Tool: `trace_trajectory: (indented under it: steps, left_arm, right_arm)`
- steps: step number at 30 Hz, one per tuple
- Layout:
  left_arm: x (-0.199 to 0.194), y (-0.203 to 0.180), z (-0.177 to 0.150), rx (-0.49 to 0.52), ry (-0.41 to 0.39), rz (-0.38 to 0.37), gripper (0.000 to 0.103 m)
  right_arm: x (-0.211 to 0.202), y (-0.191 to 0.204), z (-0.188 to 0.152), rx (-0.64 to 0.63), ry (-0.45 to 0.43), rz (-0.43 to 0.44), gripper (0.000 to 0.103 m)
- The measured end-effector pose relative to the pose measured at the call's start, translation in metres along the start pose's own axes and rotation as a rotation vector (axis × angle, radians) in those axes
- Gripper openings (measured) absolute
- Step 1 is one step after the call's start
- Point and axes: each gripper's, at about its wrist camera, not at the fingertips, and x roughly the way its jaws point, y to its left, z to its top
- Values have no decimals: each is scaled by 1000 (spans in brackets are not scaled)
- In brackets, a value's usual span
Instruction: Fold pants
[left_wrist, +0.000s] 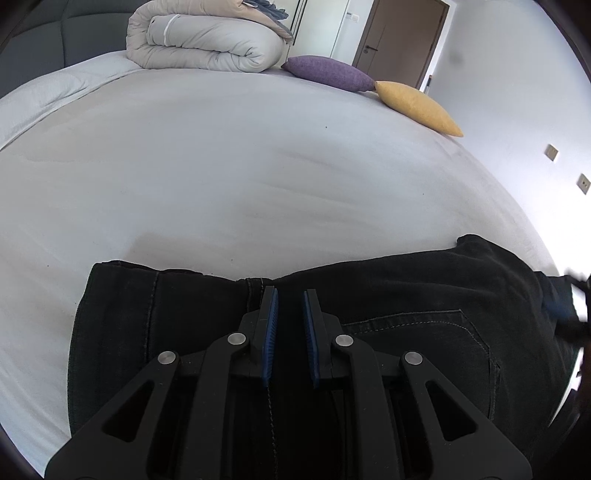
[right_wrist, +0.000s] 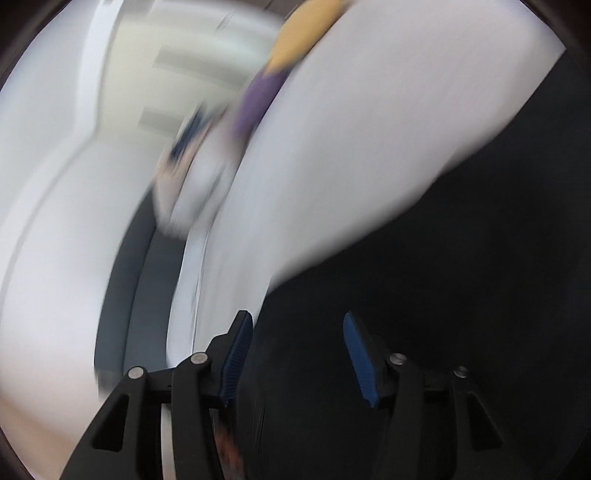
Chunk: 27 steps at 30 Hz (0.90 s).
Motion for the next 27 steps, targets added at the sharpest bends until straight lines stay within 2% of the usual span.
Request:
trace_trajectory:
  steps: [2, 4, 5, 6, 7, 12, 17, 20, 21, 22, 23, 24, 27]
  left_arm:
    - [0, -2, 0, 7, 1, 9, 14]
    - [1, -4, 0, 9, 2, 15, 14]
    - [1, -4, 0, 10, 2, 17, 14]
    - [1, -6, 0, 10, 1, 20, 14]
    - [1, -6, 0, 11, 1, 23, 14]
    - [4, -12, -1, 20, 1, 41, 14]
    - [7, -19, -1, 27, 1, 64, 14]
    - [4, -19, 3, 5, 12, 50, 14]
    - [2, -20, 4, -2, 18, 56, 14]
    - [-3, -23, 7, -10, 23, 86, 14]
    - [-10, -28, 10, -20, 17, 124, 14]
    - [-18, -36, 12, -24, 4, 141, 14]
    - [-40, -70, 13, -23, -44, 87, 14]
  right_arm:
    - [29, 7, -28, -34, 119, 20, 53]
    - [39, 6, -40, -66, 126, -26, 32]
    - [37, -4, -37, -35, 128, -21, 15]
    - [33, -18, -30, 28, 123, -1, 4]
    - [18, -30, -28, 66, 96, -4, 0]
    - [-71, -81, 11, 141, -173, -94, 0]
    - [-183, -143, 38, 231, -446, -161, 0]
    - [-245, -158, 50, 264, -577, -233, 0]
    - [-263, -154, 50, 255, -617, -283, 12]
    - [-279, -151, 47, 256, -643, -363, 31]
    - [-294, -147, 41, 261, -678, -414, 67]
    - [-309, -144, 31, 268, -719, -403, 79]
    - [-338, -145, 5, 282, -720, -315, 79]
